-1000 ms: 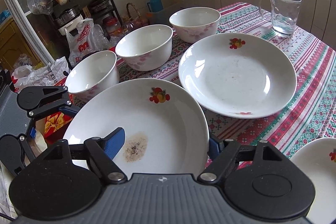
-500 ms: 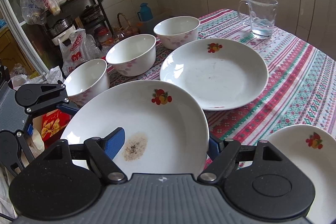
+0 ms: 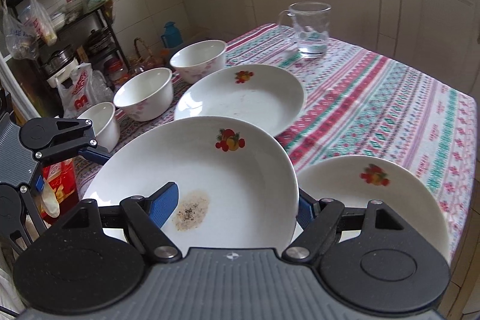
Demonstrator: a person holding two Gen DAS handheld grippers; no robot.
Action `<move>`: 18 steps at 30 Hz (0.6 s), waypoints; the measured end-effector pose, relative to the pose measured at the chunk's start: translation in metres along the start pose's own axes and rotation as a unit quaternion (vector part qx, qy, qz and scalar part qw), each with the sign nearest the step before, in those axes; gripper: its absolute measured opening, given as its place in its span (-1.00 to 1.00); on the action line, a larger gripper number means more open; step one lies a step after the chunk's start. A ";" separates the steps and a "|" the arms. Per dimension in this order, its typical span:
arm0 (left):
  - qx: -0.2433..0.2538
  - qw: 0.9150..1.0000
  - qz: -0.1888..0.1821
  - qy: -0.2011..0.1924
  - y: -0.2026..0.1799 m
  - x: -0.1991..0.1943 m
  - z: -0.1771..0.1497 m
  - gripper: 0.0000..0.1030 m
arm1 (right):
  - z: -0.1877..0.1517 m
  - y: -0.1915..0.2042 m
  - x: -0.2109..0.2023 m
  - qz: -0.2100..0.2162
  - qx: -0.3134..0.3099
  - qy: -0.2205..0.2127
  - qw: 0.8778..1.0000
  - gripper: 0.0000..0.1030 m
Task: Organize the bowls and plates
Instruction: 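Lift the stained plate with the right gripper over the flower plate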
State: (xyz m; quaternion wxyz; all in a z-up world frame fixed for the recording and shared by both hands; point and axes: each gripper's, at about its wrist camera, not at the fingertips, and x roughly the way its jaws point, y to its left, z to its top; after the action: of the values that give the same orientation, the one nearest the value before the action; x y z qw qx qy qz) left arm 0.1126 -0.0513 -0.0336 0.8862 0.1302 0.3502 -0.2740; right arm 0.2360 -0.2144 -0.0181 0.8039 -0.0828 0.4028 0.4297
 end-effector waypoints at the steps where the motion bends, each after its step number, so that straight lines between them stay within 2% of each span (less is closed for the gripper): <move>1: 0.003 1.000 -0.004 -0.001 -0.001 0.003 0.003 0.75 | -0.001 -0.004 -0.003 -0.004 0.003 -0.002 1.000 0.62; 11: 0.030 0.999 -0.025 0.002 -0.005 0.037 0.033 0.75 | -0.017 -0.042 -0.024 -0.032 0.036 -0.014 0.999 0.63; 18: 0.041 0.999 -0.027 0.005 -0.004 0.058 0.045 0.75 | -0.031 -0.065 -0.025 -0.040 0.065 -0.019 0.997 0.63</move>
State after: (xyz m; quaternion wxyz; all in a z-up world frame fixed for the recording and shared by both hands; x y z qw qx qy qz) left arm 0.1703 -0.0960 -0.0413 0.8705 0.1581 0.3468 -0.3114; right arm 0.2605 -0.2848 -0.0345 0.8318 -0.0384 0.4105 0.3716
